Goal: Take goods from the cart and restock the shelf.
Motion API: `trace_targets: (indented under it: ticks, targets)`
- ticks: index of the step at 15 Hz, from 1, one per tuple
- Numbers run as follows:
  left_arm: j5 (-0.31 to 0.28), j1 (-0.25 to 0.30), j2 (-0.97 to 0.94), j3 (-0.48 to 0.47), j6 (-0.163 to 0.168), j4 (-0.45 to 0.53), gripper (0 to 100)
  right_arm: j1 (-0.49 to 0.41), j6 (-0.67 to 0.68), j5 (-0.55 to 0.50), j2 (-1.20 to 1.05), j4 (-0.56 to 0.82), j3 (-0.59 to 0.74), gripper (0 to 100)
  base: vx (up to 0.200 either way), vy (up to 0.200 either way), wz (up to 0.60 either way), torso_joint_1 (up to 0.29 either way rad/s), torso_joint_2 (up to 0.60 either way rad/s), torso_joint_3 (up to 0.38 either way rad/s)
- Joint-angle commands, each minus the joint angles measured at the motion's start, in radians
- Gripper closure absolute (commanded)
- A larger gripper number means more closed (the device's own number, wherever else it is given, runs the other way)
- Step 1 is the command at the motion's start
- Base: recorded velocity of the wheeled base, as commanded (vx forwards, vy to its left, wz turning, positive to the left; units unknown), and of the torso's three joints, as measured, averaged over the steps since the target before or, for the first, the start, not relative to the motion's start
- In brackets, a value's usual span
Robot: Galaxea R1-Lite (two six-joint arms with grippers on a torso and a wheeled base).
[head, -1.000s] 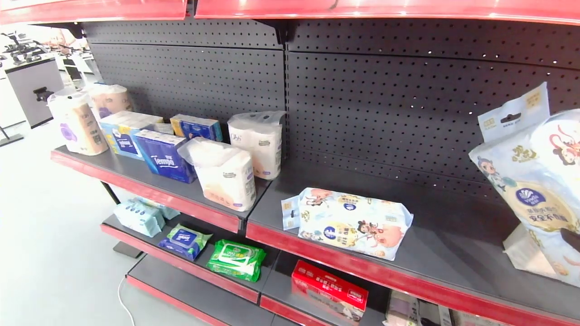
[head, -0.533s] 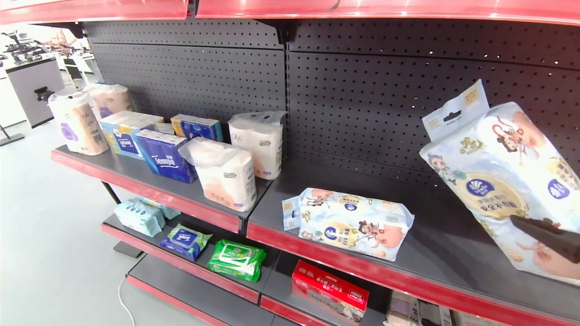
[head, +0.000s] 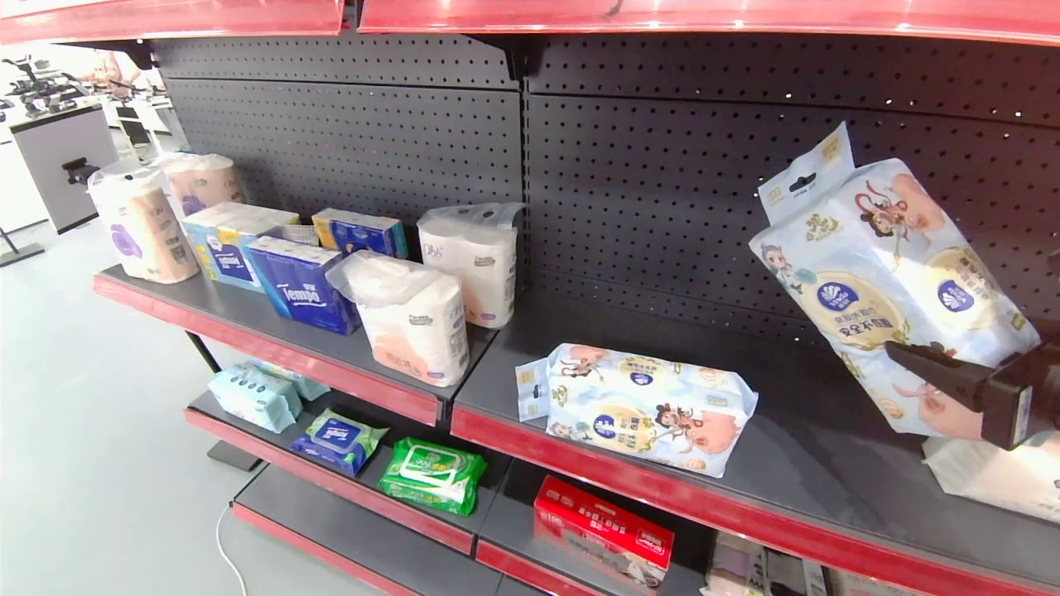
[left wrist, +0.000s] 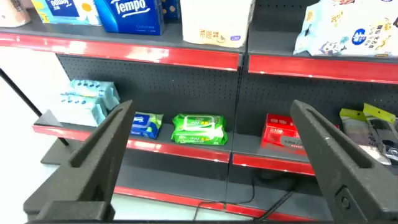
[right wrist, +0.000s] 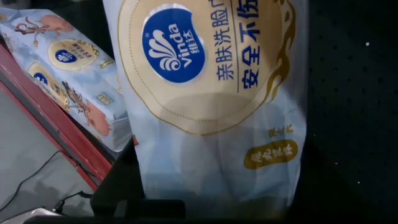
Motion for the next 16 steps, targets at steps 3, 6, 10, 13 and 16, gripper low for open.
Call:
trace_targets:
  ticks: [3, 6, 10, 13, 16]
  targets:
    - [-0.062, 0.0, 0.002, 0.013, 0.001, -0.053, 0, 0.004, 0.001, 0.019, 0.004, 0.0, 0.04, 100, 0.0, 0.0, 0.0, 0.0, 0.0, 0.0]
    - [-0.039, 0.0, 0.002, 0.04, -0.008, -0.079, 0, 0.003, 0.001, 0.054, -0.002, -0.001, 0.043, 100, 0.0, 0.0, 0.0, 0.0, 0.0, 0.0]
    - [0.131, 0.0, 0.002, 0.04, -0.022, -0.08, 0, 0.001, 0.001, 0.053, -0.011, -0.001, 0.039, 100, 0.0, 0.0, 0.0, 0.0, 0.0, 0.0]
    - [0.252, 0.0, 0.002, 0.042, -0.063, -0.082, 0, 0.001, -0.001, 0.053, -0.017, -0.001, 0.04, 100, 0.0, 0.0, 0.0, 0.0, 0.0, 0.0]
    - [0.177, 0.0, 0.002, 0.076, -0.057, -0.114, 0, -0.002, 0.001, 0.053, -0.019, -0.001, 0.04, 100, 0.0, 0.0, 0.0, 0.0, 0.0, 0.0]
